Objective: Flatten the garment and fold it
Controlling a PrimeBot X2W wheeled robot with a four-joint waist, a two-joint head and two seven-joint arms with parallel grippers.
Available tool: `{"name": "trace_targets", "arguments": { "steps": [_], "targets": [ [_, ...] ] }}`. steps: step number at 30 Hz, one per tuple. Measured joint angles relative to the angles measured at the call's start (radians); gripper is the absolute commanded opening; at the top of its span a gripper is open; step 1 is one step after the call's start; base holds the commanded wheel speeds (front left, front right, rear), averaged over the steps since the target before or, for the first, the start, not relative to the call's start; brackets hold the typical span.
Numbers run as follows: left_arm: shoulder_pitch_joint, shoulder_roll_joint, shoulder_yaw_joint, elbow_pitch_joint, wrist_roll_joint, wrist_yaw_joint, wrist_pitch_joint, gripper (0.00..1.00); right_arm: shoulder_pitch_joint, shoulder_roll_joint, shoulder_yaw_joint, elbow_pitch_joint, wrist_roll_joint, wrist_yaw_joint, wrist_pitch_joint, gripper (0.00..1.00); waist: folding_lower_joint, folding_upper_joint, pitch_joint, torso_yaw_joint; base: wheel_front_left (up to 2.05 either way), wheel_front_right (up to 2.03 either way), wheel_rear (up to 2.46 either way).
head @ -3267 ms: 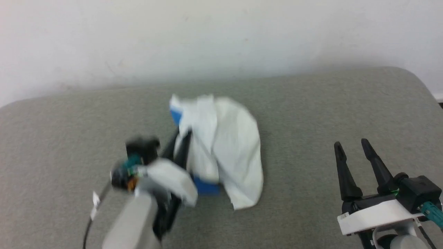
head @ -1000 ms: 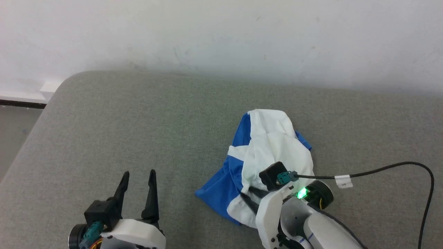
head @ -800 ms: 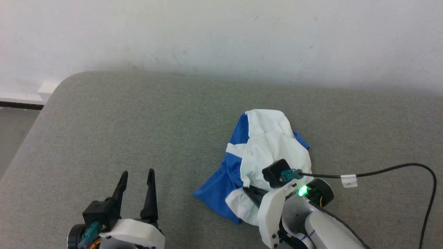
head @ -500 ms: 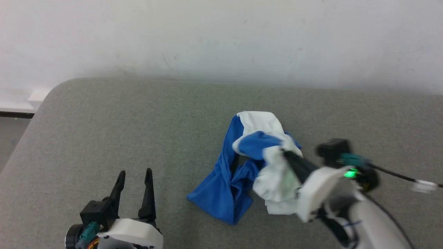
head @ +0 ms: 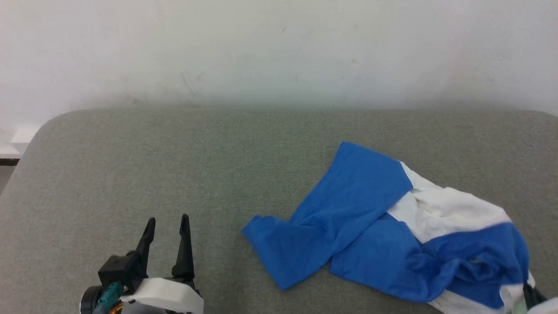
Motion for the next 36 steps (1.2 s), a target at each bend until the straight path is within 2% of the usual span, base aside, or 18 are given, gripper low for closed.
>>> {"name": "trace_targets", "arguments": {
  "steps": [1,2,3,4,9,13,20,26,29,36],
  "targets": [
    [0.001,0.000,0.001,0.000,0.000,0.000,0.000,1.00,0.011,0.003,-0.007,0.015,0.001,0.000,0.000,0.00,0.0000,0.0000,0.000,-0.003,0.00,0.00,0.00],
    [0.002,0.000,0.003,0.000,0.000,0.000,0.000,1.00,0.019,0.005,-0.010,0.028,0.001,0.000,-0.003,0.20,0.0000,0.0000,0.000,-0.007,0.00,0.00,0.00],
    [0.006,0.000,0.004,0.000,0.000,0.000,0.000,1.00,0.023,0.007,-0.011,0.038,0.003,0.000,-0.017,0.74,0.0000,0.0000,-0.001,-0.010,0.00,0.00,0.00],
    [0.009,0.000,0.004,0.001,0.000,0.000,0.000,1.00,0.023,0.009,-0.007,0.041,0.003,0.000,-0.043,1.00,0.0000,0.0000,-0.001,-0.013,0.00,0.00,0.00],
    [0.014,0.001,0.010,0.005,0.000,0.000,0.000,1.00,0.012,0.012,0.030,-0.013,-0.008,0.000,-0.236,1.00,0.0000,0.0000,-0.010,-0.027,0.00,0.00,0.00],
    [0.017,0.002,0.009,0.005,0.000,0.000,0.000,1.00,0.001,0.012,0.098,-0.059,-0.030,0.000,-0.324,1.00,0.0000,0.0000,-0.018,-0.037,0.00,0.00,0.00],
    [0.017,0.018,0.008,0.000,0.001,0.002,0.017,1.00,0.006,0.013,0.266,-0.164,-0.081,0.000,-0.346,1.00,0.0000,0.0000,-0.030,-0.052,0.00,0.00,0.00],
    [-0.011,0.036,-0.016,0.005,0.013,0.001,0.071,1.00,0.029,0.013,0.381,-0.231,-0.100,0.000,-0.320,1.00,0.0000,0.0000,-0.028,-0.071,0.00,0.00,0.00],
    [-0.073,0.039,-0.061,0.030,0.022,-0.031,0.134,1.00,0.035,0.013,0.421,-0.250,-0.102,0.000,-0.303,1.00,0.0000,0.0000,-0.017,-0.077,0.00,0.00,0.00],
    [-0.256,0.033,-0.207,0.160,0.029,-0.164,0.364,1.00,0.027,0.013,0.462,-0.262,-0.100,0.000,-0.292,1.00,0.0001,0.0000,0.020,-0.102,0.00,0.00,0.00]
  ]
}}
